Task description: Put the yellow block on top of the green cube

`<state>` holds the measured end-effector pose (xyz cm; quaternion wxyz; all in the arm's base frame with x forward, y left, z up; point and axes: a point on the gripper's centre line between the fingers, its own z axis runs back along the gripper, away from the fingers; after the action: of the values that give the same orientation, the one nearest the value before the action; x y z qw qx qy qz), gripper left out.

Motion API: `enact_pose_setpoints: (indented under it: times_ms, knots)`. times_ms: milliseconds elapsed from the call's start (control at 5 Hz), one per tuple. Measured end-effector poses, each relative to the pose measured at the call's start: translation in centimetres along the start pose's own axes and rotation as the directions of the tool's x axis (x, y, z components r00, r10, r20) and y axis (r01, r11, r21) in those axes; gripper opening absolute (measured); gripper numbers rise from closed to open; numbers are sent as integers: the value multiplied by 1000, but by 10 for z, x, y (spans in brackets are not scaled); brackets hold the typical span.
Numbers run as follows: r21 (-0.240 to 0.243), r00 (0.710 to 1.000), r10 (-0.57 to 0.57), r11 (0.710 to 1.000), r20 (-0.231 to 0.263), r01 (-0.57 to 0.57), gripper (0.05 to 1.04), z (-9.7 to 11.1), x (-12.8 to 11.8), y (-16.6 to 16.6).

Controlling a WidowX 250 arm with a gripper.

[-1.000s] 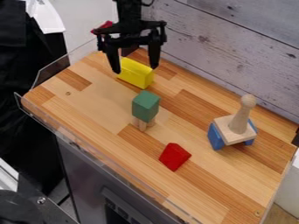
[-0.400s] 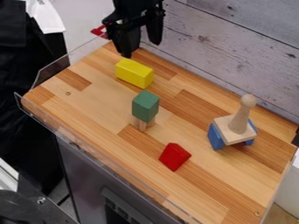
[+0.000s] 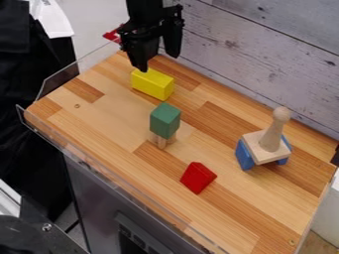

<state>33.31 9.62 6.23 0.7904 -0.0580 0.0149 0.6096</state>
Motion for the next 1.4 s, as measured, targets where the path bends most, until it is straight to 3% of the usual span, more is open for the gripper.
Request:
enact_pose_setpoints:
  times_ms: [600, 800, 1000, 1200, 1400]
  knots:
    - [87, 994, 110, 990, -28, -108, 999, -28, 23, -3]
    - [131, 989, 147, 981, -33, -141, 948, -38, 25, 0]
    - [160, 989, 146, 977, -37, -138, 668, -45, 25, 3]
    - [182, 990, 133, 975, -35, -125, 575, -45, 21, 3]
    - [172, 991, 124, 978, -53, -114, 574, -44, 18, 0]
